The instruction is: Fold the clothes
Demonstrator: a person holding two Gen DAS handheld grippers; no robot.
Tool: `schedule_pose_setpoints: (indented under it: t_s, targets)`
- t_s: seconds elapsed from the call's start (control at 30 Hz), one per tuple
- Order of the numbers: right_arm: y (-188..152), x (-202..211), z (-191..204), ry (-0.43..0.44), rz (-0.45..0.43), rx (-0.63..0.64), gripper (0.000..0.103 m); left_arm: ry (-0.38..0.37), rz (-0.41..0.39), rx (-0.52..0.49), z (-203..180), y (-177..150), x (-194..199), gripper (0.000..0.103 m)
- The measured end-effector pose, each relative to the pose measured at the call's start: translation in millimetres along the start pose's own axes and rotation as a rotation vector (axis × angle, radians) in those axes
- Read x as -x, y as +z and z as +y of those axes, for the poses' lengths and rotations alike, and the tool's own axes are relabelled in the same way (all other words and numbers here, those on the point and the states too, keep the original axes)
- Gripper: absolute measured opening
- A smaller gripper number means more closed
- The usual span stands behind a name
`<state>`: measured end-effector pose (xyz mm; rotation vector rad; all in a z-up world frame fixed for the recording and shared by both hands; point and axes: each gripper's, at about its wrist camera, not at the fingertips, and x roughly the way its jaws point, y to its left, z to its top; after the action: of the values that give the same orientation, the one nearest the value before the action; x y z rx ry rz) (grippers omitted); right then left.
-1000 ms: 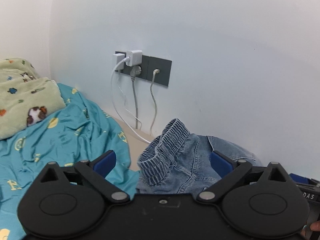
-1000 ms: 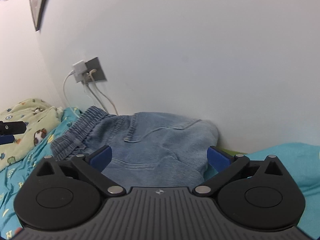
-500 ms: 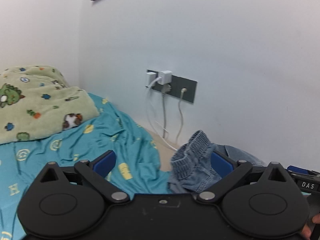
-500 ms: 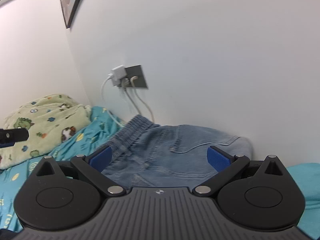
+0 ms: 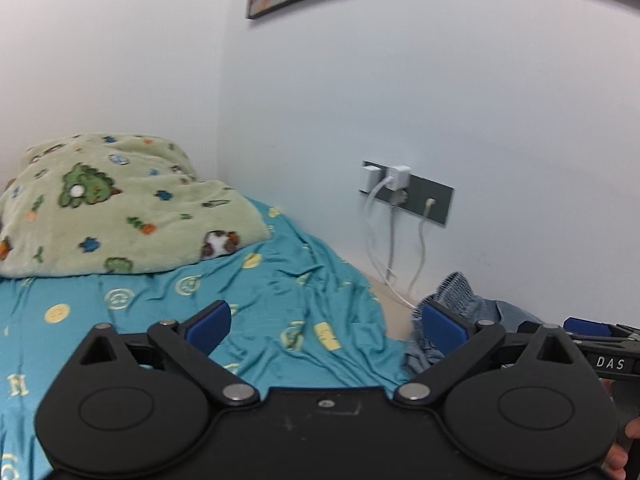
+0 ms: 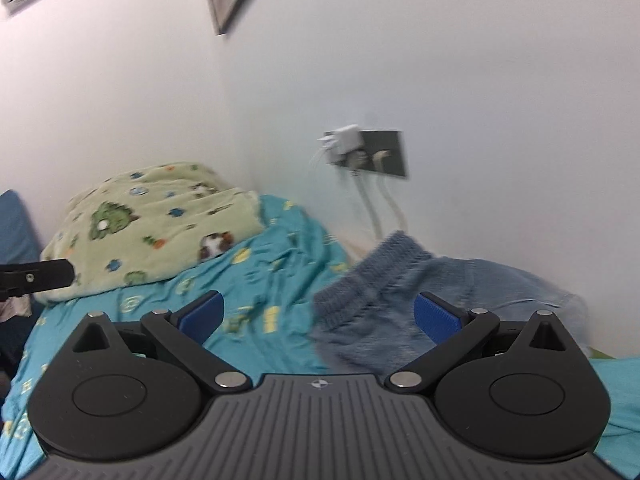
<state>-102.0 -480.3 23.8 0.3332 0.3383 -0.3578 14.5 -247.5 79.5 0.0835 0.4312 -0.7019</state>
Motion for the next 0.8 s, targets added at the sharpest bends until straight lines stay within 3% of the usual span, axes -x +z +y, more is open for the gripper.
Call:
schedule_pose_setpoints:
  t_s: [0.4,0.8]
  targets:
    - [18.6,4.8,71.4,0.137,0.014,0.077,0.103,0.145,-0.072,0.047,60.5,5.5,71.9,0.102]
    - [21.3,12.9,133.5,0.288,0.017,0.156,0.103,0.294,-0.094,0.098,110.8,-7.8,137.7,0.102]
